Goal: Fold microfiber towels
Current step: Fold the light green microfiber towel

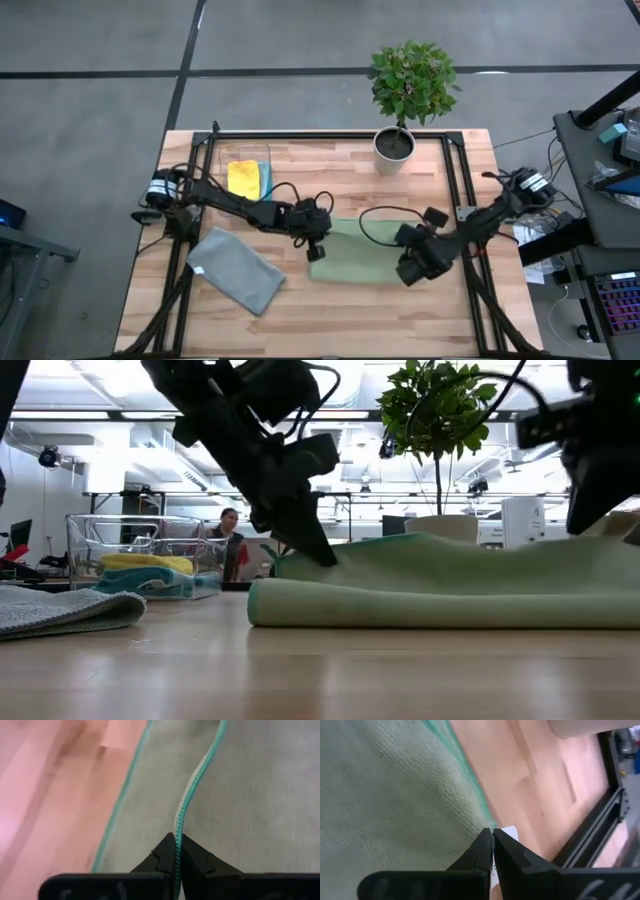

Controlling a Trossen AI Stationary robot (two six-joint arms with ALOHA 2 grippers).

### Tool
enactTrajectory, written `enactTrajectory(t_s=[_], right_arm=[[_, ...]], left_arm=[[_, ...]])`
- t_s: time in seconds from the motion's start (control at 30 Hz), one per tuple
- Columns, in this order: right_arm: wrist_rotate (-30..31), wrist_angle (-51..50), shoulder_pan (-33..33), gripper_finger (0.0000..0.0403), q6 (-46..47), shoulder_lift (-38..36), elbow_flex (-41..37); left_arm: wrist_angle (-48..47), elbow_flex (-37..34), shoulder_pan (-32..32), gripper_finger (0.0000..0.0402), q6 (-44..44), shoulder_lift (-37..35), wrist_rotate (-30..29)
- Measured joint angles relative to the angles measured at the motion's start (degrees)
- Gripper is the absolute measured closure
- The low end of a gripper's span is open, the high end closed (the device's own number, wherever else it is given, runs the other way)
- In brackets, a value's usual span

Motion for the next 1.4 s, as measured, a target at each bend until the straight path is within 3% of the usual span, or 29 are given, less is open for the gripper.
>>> enactTrajectory(t_s=[0.3, 0.97, 1.4], right_arm=[[4.2, 0.2, -4.0, 0.0394, -2.4, 4.6, -0.4], [4.1, 0.7, -8.1, 0.0394, -2.8, 12.7, -1.0], [3.9, 0.9, -8.1, 0.0388, -2.0, 13.1, -1.3]], left_arm=[[0.1, -0.1, 1.8, 0.0402, 1.2, 1.8, -0.3], [2.5, -0.1, 2.2, 0.0399, 1.0, 4.1, -6.6], [2.6, 0.1, 2.3, 0.0285, 0.8, 4.1, -9.7]])
